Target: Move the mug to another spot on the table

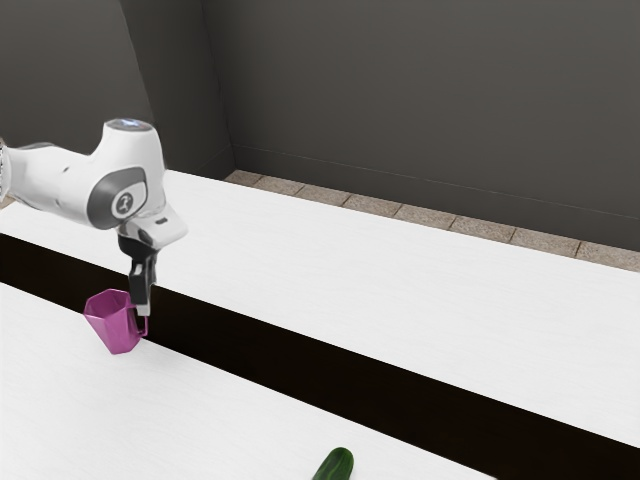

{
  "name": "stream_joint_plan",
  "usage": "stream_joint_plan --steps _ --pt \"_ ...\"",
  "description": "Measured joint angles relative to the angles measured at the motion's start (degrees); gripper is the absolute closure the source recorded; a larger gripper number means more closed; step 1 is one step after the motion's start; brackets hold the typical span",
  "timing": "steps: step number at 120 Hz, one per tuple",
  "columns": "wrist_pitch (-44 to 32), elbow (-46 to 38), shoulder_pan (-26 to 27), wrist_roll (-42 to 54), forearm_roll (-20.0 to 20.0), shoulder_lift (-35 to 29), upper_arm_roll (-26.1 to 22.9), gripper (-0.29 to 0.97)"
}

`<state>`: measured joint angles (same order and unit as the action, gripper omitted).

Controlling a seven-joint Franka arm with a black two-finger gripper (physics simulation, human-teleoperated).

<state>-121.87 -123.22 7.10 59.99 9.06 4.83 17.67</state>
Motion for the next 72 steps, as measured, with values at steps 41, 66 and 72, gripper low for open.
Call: stream_joint_plan --steps 41,66,72 --pt "-4.63 -0.9 -1.62 6.9 -3.36 4.92 0.26 0.0" --pt "-5.82 -0.88 -2.6 9.53 -4.86 5.76 0.52 0.0" --pt "-6.16 -0.79 -2.69 9.98 -5.49 6.1 0.52 0.0"
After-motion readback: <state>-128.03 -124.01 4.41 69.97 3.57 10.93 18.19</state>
